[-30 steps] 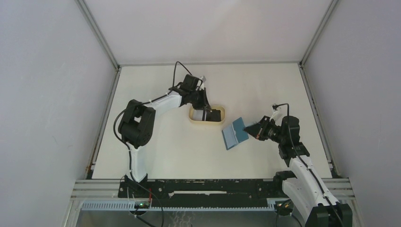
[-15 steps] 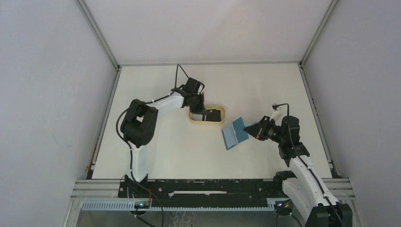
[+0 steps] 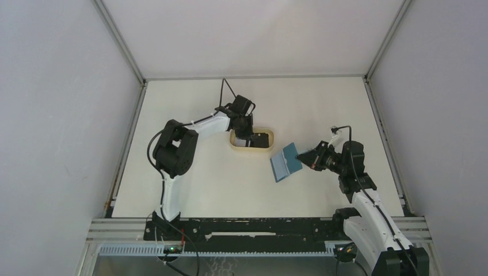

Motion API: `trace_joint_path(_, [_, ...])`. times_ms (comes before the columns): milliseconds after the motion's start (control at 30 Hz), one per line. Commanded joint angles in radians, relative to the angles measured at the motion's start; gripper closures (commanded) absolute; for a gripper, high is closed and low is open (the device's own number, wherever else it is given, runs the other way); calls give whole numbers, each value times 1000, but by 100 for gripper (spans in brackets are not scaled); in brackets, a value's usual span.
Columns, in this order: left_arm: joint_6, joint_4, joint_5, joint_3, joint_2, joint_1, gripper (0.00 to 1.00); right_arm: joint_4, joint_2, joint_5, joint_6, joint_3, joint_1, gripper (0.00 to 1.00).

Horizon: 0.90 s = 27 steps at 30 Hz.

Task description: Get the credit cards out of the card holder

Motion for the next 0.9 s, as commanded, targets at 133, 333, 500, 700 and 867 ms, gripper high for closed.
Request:
trace_joint_path(133, [25, -80, -128, 42, -6, -1, 100, 44, -15, 13, -1, 2, 15, 100])
trace_joint_path(333, [36, -86, -133, 46, -5, -1, 100, 44, -17, 14, -3, 2, 16, 100])
trace_joint_path(500, [30, -86, -114, 51, 6, -6, 100, 45, -17, 14, -2, 2, 16, 100])
trace_joint_path(700, [24, -85, -99, 72, 17, -25, 100, 49, -16, 16, -3, 2, 16, 100])
trace_joint_path(867, [8, -85, -65, 73, 9, -41, 100, 49, -16, 17, -3, 2, 17, 100])
